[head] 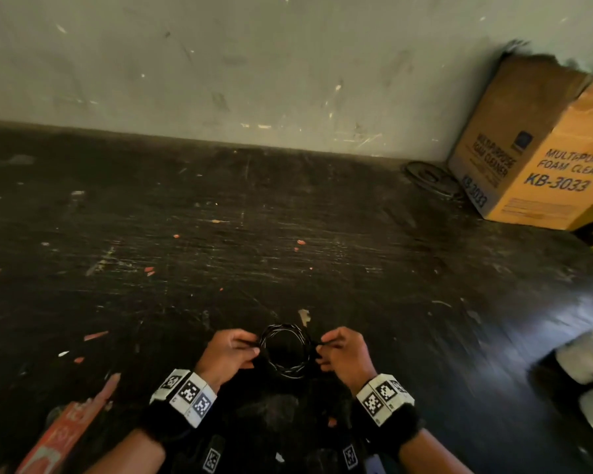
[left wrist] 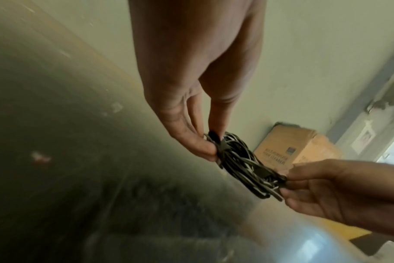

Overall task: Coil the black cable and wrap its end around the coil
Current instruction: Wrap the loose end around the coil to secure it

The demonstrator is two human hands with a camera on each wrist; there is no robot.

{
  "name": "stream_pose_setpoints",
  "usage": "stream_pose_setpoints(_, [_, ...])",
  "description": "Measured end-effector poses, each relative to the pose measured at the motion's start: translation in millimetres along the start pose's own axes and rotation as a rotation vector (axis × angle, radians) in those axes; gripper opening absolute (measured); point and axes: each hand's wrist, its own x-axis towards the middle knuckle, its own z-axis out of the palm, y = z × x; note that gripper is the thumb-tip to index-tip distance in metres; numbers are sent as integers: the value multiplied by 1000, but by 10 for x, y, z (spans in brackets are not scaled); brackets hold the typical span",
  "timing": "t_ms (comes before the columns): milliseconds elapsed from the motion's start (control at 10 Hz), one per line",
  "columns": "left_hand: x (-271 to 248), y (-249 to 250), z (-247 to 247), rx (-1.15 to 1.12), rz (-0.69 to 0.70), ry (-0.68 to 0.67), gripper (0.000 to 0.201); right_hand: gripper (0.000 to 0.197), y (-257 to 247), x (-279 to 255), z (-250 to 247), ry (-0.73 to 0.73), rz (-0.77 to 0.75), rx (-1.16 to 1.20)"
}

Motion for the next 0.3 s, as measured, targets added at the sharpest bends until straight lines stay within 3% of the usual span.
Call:
stream_pose_setpoints(100, [50,-141,-35,0,-6,20,20,22,110,50,-2,-68,12,-95])
stream_pose_setpoints(300, [-69,-247,-358,55,-34,57,24,20,261,22,-273,-127,-107,-274])
